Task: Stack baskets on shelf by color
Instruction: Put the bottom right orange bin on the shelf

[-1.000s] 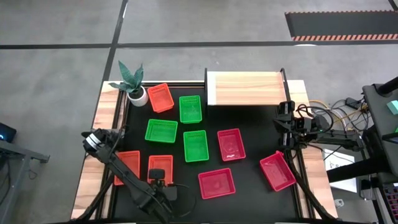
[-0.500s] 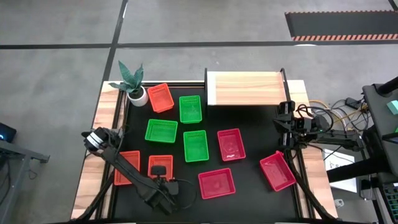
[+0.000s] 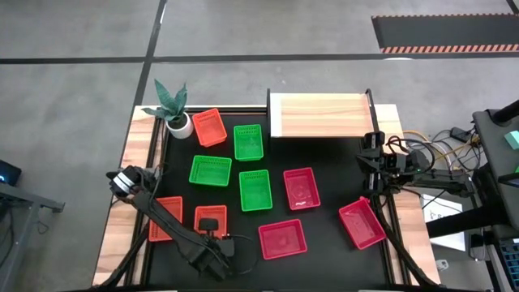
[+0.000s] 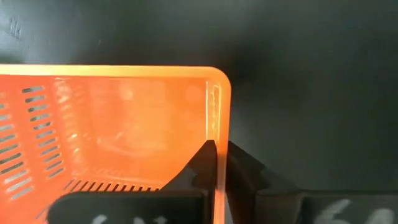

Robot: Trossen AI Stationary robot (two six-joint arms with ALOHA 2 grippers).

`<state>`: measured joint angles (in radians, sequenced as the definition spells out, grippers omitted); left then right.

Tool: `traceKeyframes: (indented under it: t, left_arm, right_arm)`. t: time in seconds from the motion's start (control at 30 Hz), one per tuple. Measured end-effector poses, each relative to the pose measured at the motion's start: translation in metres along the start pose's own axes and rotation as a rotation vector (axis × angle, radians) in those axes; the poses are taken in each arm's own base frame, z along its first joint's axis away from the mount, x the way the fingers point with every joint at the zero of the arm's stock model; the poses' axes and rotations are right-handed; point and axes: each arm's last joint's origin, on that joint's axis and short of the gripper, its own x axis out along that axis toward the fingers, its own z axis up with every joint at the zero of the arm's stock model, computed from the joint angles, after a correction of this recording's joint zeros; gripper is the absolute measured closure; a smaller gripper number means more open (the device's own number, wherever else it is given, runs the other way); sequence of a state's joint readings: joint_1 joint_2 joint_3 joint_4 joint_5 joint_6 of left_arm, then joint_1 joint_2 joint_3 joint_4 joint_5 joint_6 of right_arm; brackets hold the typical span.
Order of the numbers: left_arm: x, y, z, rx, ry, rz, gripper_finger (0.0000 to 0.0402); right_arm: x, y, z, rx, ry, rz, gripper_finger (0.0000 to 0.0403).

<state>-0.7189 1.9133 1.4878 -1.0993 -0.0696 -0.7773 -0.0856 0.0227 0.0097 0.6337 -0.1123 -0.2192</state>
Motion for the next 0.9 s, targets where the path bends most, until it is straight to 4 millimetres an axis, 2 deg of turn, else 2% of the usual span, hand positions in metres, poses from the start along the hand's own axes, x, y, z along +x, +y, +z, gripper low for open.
traceKeyframes:
  t: [0.2, 0.4, 0.6, 0.7, 0.83, 0.9]
  left_arm:
    - [-0.044, 0.006, 0.024, -0.054, -0.045, -0.049, 0.0401]
    - [-0.1, 0.023, 0.048, -0.13, -0.131, -0.119, 0.0401]
    - [-0.166, 0.04, 0.067, -0.241, -0.307, -0.303, 0.0401]
    - [-0.196, 0.049, 0.071, -0.164, -0.44, -0.342, 0.0401]
    - [-0.225, 0.066, 0.077, -0.022, -0.651, -0.244, 0.0401]
    - [-0.232, 0.078, 0.084, 0.038, -0.739, -0.186, 0.0401]
  right_arm:
    - [0.0, 0.0, 0.0, 0.0, 0.0, 0.0, 0.0394]
    - [0.0, 0.0, 0.0, 0.0, 0.001, 0.0, 0.0394]
    - [0.0, 0.0, -0.001, 0.0, 0.01, 0.002, 0.0394]
    - [0.0, 0.0, -0.001, 0.0, 0.009, 0.002, 0.0394]
    - [0.0, 0.0, -0.001, -0.007, 0.009, 0.002, 0.0394]
    - [0.0, 0.0, -0.001, -0.008, 0.009, 0.001, 0.0394]
